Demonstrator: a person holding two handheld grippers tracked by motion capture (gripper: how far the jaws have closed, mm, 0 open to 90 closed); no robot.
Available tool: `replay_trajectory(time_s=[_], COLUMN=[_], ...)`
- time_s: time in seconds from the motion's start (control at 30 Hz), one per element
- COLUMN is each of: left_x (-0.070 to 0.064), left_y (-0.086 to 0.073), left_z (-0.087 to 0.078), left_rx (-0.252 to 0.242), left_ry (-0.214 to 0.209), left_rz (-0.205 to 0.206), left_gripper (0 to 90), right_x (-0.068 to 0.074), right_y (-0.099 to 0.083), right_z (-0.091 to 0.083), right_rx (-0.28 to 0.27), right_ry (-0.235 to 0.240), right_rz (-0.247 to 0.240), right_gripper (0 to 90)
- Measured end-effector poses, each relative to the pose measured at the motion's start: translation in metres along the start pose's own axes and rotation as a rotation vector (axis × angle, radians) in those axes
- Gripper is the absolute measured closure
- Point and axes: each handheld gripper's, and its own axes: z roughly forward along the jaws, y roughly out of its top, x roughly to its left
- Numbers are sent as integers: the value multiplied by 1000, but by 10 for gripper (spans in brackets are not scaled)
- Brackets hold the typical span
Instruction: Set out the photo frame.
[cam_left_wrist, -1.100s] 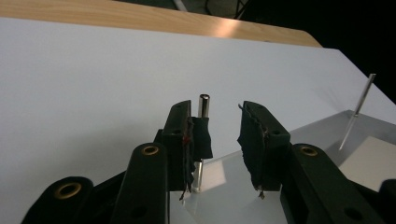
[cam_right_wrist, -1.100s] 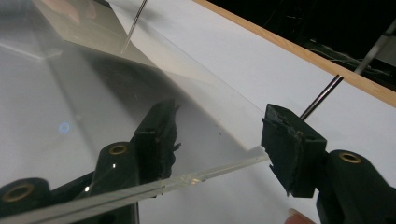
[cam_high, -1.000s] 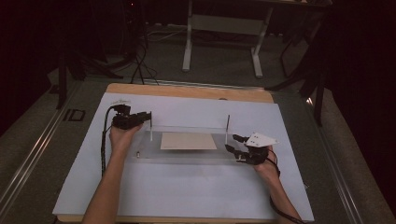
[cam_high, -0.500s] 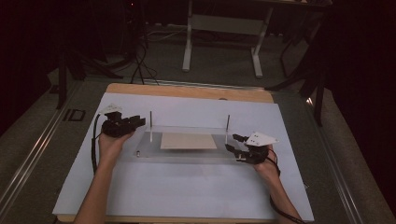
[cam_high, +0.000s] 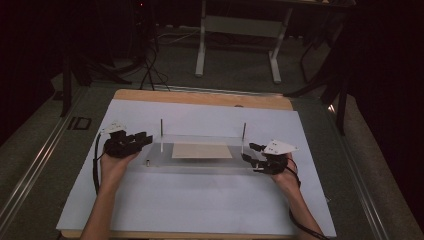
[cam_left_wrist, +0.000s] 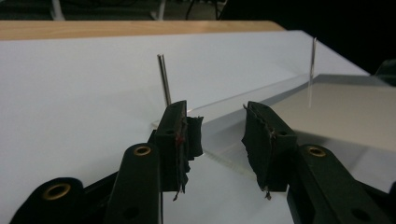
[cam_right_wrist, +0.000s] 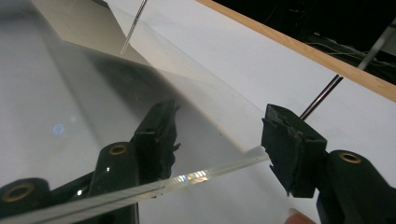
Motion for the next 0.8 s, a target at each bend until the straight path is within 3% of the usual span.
replay_trajectory(time_s=[0.33,0.47,0.8], left_x=[-7,-8,-10], left_y=[0,-2,-7], left_z=[-9,-12,-15], left_rx=[19,30,39], left_ry=[35,70,74], left_rz=[79,116,139], left_gripper=[579,571,567], right_x=[-2,-3,-6], right_y=[4,5,9], right_z=[0,0,0], right_rx=[7,13,27], right_ry=[5,8,19], right_rz=[17,22,40], right_gripper=[431,431,431])
